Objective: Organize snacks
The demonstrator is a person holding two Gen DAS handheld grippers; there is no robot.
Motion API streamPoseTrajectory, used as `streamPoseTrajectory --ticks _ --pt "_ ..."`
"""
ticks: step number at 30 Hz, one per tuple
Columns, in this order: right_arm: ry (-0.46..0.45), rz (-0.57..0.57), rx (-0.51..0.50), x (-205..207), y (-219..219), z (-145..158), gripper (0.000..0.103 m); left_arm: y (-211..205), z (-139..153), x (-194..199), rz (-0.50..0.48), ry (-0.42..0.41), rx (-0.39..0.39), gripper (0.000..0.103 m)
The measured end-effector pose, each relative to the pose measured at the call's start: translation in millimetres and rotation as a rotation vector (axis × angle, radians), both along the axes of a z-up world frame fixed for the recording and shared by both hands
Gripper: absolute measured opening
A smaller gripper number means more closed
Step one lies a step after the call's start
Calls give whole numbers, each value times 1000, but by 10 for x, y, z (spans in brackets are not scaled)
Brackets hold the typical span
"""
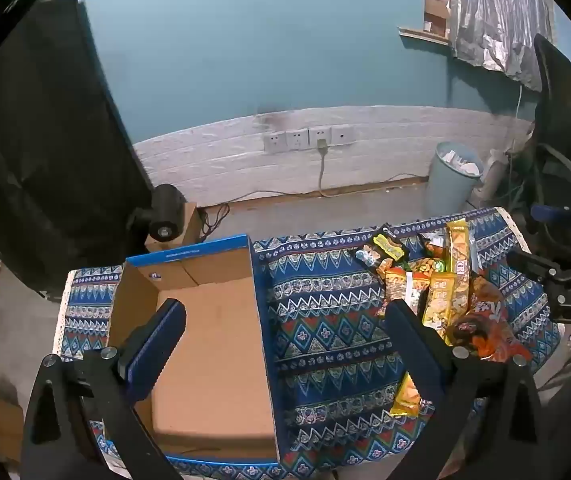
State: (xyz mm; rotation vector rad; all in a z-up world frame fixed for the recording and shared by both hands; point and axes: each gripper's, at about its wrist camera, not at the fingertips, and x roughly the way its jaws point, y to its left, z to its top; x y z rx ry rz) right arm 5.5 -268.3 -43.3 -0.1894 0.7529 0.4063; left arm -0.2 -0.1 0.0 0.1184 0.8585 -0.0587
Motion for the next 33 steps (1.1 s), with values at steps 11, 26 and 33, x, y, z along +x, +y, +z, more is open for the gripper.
streamPoseTrajectory --ticks 11,26,33 --pt "5 -2 -3 -21 39 -20 86 -81 40 -19 -7 2 -2 101" --pt "10 5 -14 -17 66 -28 86 -8 1 -4 -3 7 -14 101" --pt "12 7 -14 -16 58 -22 86 -2 -3 -5 1 10 -13 101"
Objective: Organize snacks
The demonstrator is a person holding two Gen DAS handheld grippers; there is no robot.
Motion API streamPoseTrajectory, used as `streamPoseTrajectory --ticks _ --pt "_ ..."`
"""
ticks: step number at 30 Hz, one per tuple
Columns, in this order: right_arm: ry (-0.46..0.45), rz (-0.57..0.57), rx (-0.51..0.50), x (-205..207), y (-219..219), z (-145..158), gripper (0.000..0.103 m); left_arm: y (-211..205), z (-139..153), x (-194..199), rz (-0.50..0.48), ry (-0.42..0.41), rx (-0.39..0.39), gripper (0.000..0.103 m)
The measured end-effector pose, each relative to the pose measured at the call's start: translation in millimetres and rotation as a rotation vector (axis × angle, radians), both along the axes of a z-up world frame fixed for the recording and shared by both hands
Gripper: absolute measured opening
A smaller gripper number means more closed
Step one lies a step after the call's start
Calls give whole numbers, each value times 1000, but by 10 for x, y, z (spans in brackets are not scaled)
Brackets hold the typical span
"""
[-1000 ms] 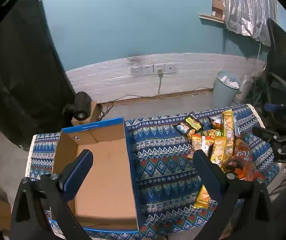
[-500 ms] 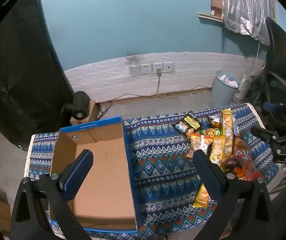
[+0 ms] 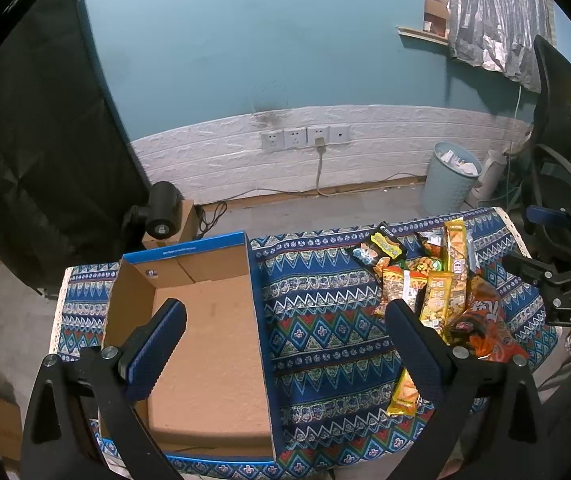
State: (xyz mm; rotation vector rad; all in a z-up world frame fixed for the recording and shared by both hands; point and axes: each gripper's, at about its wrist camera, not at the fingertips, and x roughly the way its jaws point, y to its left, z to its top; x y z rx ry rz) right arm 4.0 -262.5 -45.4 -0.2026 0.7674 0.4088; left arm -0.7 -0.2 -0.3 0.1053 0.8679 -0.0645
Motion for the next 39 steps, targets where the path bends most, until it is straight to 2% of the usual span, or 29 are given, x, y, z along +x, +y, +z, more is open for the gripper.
streamPoseTrajectory --ticks 39 --pt "8 0 -4 8 -4 -39 86 12 -31 -11 -1 9 1 101"
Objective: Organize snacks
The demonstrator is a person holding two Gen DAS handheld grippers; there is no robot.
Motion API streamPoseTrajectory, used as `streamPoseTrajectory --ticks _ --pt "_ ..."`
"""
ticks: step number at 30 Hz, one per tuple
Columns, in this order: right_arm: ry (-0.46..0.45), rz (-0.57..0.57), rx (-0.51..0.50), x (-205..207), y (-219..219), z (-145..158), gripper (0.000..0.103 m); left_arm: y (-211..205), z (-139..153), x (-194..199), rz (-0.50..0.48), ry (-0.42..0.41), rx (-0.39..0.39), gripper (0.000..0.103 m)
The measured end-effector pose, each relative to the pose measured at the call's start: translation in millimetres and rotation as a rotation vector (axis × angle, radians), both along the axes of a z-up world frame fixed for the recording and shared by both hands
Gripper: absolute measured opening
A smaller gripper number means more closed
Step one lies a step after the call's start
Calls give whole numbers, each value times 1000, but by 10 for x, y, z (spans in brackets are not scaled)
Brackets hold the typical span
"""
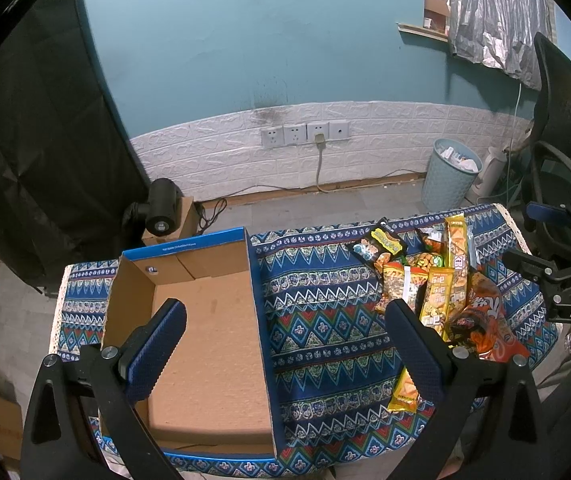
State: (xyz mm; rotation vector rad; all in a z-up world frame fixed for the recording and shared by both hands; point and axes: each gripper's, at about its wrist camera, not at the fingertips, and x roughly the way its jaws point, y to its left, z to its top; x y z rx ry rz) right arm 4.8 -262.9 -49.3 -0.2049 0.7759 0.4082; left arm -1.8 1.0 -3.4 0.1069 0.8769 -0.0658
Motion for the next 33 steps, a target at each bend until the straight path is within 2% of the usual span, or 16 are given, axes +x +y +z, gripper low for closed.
streamPoseTrajectory --ticks 33 --pt "26 -33 -23 14 -83 -75 86 -85 -67 54 -22 20 7 101"
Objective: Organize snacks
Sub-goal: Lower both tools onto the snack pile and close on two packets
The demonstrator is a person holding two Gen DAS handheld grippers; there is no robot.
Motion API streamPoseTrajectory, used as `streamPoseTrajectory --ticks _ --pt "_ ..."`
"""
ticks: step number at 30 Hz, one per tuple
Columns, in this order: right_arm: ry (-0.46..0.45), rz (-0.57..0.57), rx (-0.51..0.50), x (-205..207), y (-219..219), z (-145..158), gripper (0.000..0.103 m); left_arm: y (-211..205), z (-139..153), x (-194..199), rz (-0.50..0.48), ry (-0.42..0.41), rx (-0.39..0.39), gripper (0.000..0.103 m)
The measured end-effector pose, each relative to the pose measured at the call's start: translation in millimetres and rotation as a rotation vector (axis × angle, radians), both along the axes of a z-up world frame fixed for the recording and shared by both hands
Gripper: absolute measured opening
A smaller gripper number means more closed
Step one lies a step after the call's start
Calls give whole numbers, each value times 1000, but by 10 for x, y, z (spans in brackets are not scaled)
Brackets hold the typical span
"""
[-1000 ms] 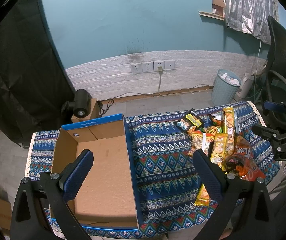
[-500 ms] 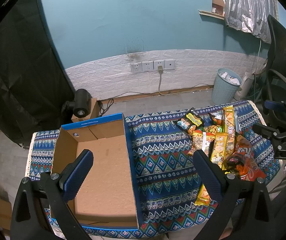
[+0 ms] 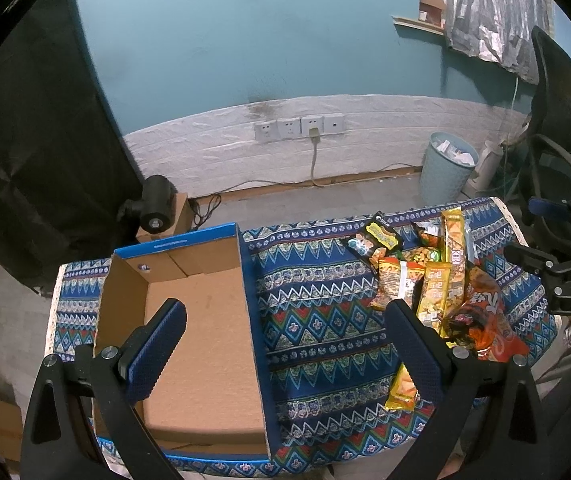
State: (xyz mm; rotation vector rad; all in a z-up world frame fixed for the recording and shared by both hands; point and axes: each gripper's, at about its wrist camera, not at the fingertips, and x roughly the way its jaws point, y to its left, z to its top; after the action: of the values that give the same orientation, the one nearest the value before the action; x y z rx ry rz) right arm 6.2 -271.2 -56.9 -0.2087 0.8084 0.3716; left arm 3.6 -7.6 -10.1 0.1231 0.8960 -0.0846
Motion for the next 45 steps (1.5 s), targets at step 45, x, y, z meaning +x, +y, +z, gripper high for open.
streamPoseTrajectory --ticks 45 --pt "498 -506 -1 218 -563 -1708 85 -1060 -1467 717 -210 321 107 101"
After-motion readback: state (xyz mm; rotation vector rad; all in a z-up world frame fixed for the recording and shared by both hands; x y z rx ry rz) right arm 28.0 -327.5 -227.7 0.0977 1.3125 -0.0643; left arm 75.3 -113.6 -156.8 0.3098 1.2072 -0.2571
